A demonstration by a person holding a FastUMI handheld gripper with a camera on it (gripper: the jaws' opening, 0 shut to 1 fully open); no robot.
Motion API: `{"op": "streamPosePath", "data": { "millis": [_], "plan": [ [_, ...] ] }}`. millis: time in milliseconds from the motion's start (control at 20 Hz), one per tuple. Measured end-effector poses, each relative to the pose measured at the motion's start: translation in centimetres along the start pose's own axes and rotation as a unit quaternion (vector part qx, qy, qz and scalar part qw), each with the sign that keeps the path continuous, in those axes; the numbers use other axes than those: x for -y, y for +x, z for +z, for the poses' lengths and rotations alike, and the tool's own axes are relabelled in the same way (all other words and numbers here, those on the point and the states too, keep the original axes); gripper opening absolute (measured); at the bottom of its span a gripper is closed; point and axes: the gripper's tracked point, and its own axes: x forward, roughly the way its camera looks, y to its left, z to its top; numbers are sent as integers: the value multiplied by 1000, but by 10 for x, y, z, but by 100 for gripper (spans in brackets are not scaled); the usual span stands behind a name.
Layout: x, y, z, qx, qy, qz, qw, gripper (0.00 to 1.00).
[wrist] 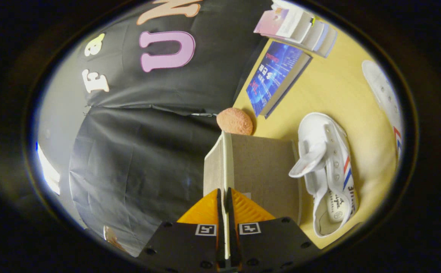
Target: Open the storage box then place both shoes into the box .Put the left shoe in first, then the right shoe, with the right side of both shoes facing outward in a uniform manner.
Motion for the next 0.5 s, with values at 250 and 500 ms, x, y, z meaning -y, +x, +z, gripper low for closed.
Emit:
{"op": "streamPosePath", "data": {
  "millis": [250,500],
  "plan": [
    [-13,1,4,8,-26,-12,1000,2],
    [-94,18,2,-3,-91,31,995,2]
  ]
}}
